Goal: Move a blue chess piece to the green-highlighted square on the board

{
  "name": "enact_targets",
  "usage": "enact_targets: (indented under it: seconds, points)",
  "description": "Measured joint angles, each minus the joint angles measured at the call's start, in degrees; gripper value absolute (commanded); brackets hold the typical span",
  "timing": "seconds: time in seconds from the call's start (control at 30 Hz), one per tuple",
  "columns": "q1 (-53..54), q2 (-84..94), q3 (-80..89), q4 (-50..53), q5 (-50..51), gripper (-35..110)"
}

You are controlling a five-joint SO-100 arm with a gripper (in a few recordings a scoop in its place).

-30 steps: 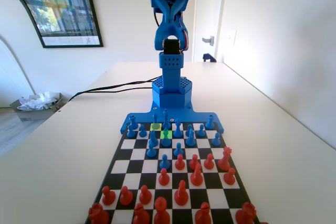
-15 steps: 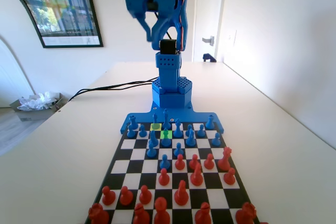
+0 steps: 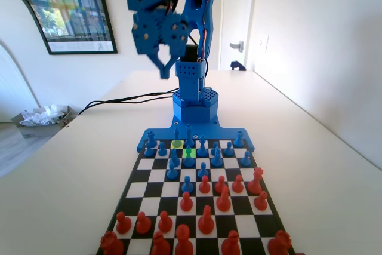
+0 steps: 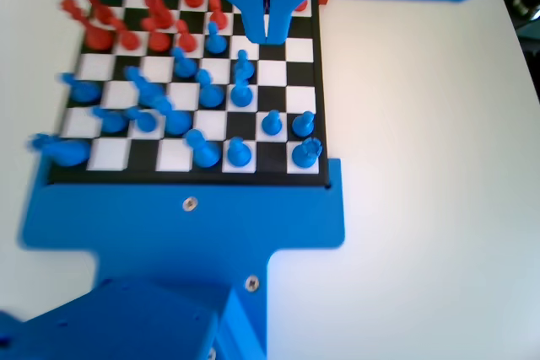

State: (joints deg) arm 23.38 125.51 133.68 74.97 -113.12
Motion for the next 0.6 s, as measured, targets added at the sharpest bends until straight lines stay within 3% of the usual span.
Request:
enact_targets:
  seconds: [0.6]
  points:
    - [-0.7, -11.1, 10.0, -18.4, 2.6, 9]
